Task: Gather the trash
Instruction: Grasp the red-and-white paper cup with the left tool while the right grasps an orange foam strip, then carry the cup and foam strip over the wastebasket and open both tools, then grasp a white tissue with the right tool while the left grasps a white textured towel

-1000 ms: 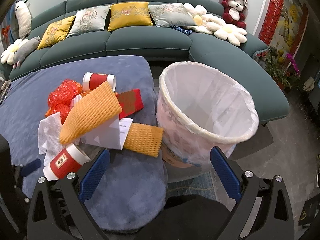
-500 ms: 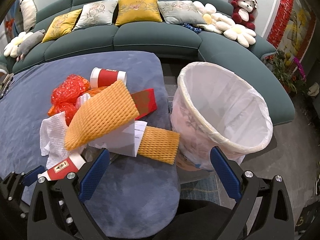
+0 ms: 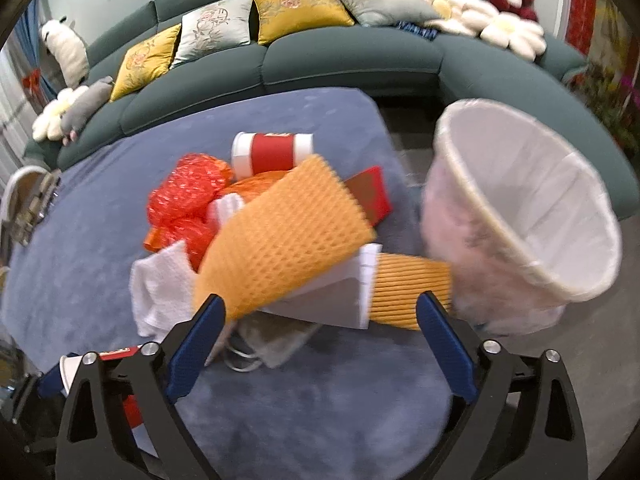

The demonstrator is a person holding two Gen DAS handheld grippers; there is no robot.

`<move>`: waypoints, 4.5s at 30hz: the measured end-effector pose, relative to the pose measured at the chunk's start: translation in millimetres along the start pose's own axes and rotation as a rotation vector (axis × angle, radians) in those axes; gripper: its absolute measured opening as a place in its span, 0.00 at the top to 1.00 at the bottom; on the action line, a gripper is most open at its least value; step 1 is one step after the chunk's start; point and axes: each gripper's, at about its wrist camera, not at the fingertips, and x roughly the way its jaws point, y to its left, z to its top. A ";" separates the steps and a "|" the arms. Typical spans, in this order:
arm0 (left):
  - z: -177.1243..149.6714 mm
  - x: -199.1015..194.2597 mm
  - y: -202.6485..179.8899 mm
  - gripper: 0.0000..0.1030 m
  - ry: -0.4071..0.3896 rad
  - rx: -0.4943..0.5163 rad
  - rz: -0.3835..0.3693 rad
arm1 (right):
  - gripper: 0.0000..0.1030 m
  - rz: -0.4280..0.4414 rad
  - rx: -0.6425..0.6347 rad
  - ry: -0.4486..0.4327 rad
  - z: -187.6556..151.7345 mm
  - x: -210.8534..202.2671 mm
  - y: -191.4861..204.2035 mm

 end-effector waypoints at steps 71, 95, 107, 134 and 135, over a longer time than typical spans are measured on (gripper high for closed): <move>125.7 41.2 -244.9 0.18 -0.075 0.173 -0.139 | 0.40 -0.133 0.221 -0.250 72.6 -73.0 -202.9; 49.9 15.8 -37.5 0.10 -0.031 -0.072 0.063 | 0.33 -0.023 0.025 -0.139 -4.8 -58.9 -44.3; 33.0 37.8 8.7 0.10 0.025 -0.147 0.088 | 0.33 0.033 -0.078 -0.078 -10.3 -26.0 21.0; 31.9 77.4 33.4 0.10 0.109 -0.206 0.071 | 0.95 0.158 -0.074 -0.029 29.3 20.3 52.6; 32.5 78.8 29.7 0.10 0.114 -0.203 0.060 | 0.95 0.165 -0.068 -0.050 34.2 12.8 51.4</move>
